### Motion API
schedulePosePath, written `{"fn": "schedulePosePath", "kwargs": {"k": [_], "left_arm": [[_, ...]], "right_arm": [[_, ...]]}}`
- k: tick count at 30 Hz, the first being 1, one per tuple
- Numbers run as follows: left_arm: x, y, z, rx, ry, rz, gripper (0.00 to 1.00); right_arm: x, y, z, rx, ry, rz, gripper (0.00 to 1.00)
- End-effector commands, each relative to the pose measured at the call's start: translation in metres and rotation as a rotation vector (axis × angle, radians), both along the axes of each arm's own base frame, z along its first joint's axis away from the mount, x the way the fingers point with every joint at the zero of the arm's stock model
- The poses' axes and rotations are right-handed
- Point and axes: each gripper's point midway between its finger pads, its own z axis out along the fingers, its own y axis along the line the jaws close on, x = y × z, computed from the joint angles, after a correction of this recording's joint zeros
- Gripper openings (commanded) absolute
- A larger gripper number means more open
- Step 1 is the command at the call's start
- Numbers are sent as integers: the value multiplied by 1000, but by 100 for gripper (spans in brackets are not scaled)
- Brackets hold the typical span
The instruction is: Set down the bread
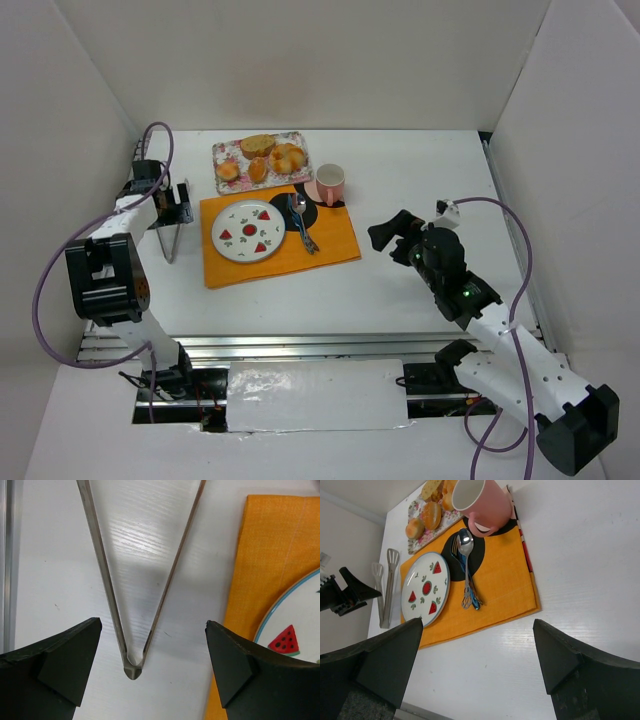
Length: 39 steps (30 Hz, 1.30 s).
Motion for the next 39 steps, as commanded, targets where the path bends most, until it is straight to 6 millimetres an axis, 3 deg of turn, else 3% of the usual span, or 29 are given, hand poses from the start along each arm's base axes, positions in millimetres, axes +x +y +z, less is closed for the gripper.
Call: {"fn": "schedulePosePath", "kwargs": {"k": [1, 9, 21, 39], "left_arm": [[14, 16, 4, 21, -22, 9, 100], [20, 24, 5, 25, -61, -17, 99], [21, 16, -24, -18, 3, -84, 99], [24, 26, -40, -5, 61, -78, 100]], "right_arm": [[3, 4, 26, 15, -55, 19, 100], [4, 7, 25, 14, -50, 33, 100], [4, 10, 24, 14, -46, 50, 100], [5, 12, 22, 10, -41, 58, 100]]}}
